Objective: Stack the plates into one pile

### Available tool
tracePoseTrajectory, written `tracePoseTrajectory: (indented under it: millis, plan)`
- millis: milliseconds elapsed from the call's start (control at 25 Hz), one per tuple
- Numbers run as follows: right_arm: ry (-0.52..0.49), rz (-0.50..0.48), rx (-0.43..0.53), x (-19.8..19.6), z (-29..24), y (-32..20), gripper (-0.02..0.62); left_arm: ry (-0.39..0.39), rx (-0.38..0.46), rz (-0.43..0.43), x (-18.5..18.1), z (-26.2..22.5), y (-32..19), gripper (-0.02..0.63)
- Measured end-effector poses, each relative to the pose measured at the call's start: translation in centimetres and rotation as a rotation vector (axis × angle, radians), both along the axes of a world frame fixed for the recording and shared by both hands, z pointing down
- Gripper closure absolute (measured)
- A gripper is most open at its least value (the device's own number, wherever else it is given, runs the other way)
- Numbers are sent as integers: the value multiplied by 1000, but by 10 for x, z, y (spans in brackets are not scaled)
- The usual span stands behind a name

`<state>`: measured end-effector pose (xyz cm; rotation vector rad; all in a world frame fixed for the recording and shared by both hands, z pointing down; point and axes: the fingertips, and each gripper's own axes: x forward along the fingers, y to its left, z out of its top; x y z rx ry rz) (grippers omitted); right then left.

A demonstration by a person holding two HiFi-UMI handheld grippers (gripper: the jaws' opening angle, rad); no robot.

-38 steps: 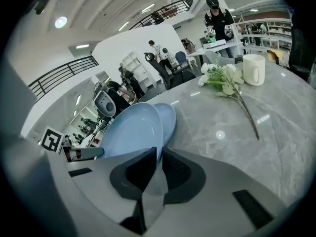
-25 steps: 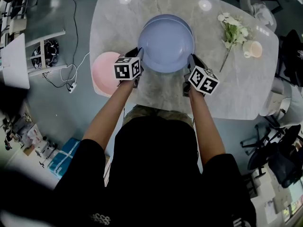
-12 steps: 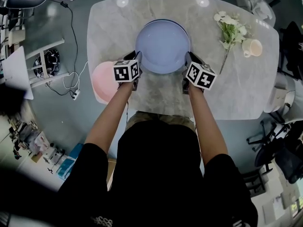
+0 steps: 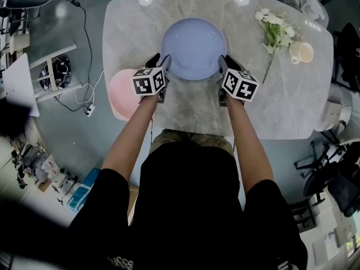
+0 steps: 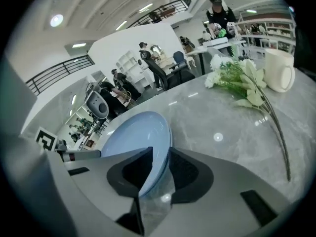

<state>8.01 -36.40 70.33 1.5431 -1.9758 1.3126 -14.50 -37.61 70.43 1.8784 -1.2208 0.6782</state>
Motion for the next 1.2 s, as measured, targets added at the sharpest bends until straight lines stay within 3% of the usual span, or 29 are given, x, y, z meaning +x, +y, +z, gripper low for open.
tracePoseTrajectory:
  millis: [120,360,680,800,920,1200]
  plan:
    - [38,-33,33,-1,-5,1,491,8,26,-40,-8,-4,-4,433]
    - [-6,6,14,2,5,1,492,14,-10,-19,-6,10,1,433]
    - [-63,45,-8,6,20,-7,515,113,-111,-48,8,33,1,437]
    - [-99,70,-5,5,22,-7,515,135,-111,-53,9,35,-1,477]
    - [-117,73,-21,3,24,-6,516,188,-122,-110,5,34,0,503]
    - [-90,72,-20,5,6,17,523,237,-87,-144,6,1,12,517]
